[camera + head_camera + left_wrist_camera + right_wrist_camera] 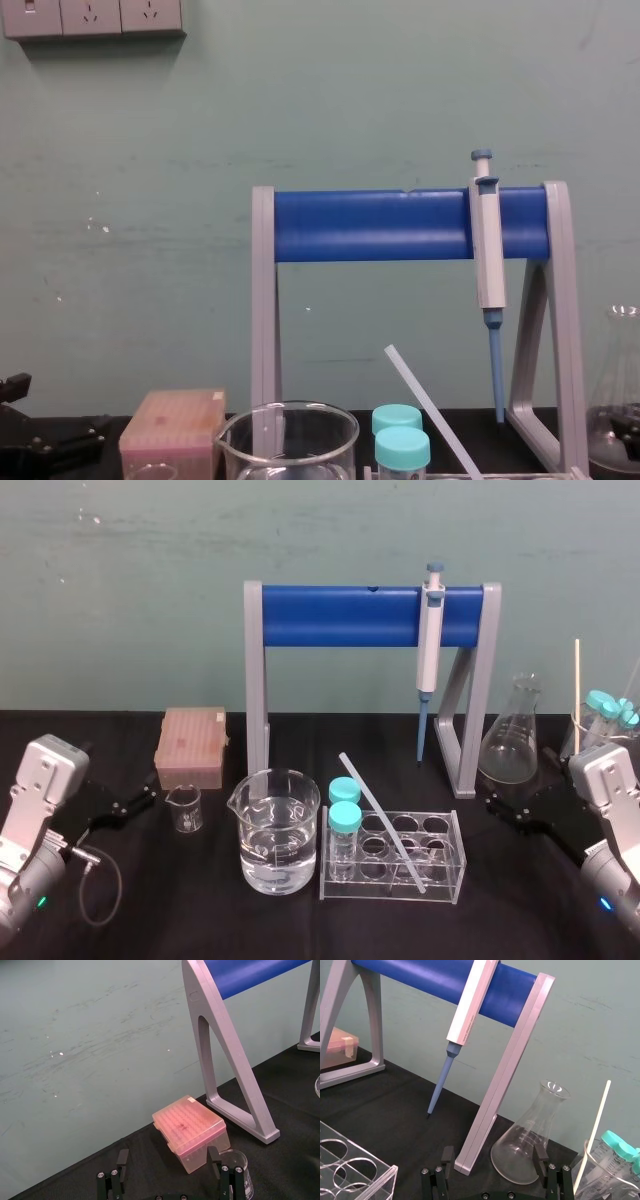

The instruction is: Pick up the stirring rod with one hand, then place it down.

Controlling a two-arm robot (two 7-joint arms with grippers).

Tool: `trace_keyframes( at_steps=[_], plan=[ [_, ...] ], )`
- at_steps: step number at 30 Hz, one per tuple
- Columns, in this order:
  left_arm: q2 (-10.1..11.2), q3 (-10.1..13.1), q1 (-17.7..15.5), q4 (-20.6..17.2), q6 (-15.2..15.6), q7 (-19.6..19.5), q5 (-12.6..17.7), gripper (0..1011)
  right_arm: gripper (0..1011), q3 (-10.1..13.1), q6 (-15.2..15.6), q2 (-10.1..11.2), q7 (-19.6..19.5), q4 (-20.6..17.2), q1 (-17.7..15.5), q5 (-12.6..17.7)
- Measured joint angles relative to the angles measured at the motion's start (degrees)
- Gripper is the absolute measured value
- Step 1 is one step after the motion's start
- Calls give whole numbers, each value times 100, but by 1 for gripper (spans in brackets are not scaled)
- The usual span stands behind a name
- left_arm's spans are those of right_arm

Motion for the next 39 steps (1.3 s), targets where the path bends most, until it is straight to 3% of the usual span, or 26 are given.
trace_keyframes(
  at_steps=[39],
  plan=[
    [0, 0, 0, 0, 0, 0, 0, 1000, 1003, 0, 0, 0, 0, 0, 0, 0]
  ],
)
